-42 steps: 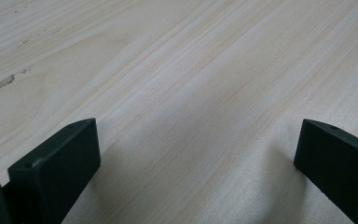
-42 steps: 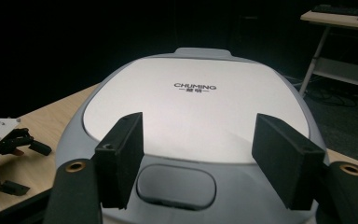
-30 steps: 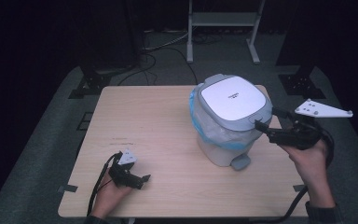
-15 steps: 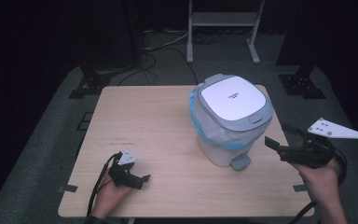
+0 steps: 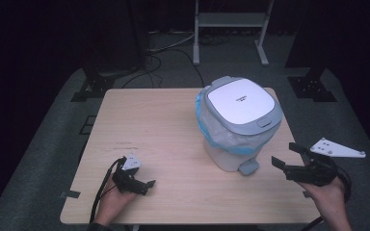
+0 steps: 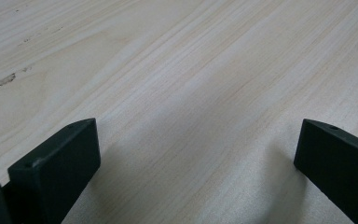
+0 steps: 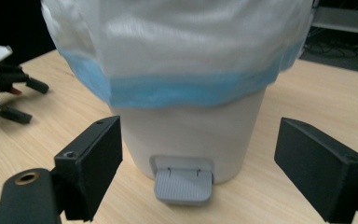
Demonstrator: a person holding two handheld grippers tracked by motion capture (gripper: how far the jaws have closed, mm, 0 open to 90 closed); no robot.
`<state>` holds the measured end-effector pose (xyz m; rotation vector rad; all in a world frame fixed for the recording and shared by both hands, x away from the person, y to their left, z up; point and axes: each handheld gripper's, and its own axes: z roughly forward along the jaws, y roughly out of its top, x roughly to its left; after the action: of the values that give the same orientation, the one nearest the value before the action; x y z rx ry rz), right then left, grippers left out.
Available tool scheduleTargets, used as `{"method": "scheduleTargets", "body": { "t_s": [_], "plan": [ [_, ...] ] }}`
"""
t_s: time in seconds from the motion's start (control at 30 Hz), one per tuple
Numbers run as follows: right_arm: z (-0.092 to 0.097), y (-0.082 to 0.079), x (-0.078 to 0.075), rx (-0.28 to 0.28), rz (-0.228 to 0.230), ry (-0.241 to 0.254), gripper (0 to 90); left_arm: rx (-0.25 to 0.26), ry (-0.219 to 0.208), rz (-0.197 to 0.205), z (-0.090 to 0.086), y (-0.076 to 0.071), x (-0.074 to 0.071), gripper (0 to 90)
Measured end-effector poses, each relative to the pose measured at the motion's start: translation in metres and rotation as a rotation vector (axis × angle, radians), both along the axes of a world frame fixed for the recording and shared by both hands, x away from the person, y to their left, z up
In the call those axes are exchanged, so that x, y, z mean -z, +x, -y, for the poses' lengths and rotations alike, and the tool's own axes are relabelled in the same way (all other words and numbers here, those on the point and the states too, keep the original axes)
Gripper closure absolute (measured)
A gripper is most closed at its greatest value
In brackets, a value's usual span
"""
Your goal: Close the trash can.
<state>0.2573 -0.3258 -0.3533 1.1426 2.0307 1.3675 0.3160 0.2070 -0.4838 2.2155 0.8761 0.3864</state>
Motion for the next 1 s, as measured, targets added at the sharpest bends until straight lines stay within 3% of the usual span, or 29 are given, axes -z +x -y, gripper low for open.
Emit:
{"method": "scheduleTargets", "body": {
  "t_s": [0.7, 0.9, 1.0],
  "plan": [
    [0.002, 0.011, 0.080, -0.004, -0.069, -0.085, 7.5, 0.000, -0.004, 0.003, 0.000, 0.000, 0.000, 0.0],
    [0.003, 0.016, 0.100, -0.001, -0.120, -0.133, 7.5, 0.001, -0.004, 0.003, 0.000, 0.000, 0.000, 0.0],
    [0.003, 0.018, 0.108, -0.005, -0.146, -0.151, 3.1, 0.001, -0.004, 0.003, 0.000, -0.001, 0.000, 0.0]
  ]
}}
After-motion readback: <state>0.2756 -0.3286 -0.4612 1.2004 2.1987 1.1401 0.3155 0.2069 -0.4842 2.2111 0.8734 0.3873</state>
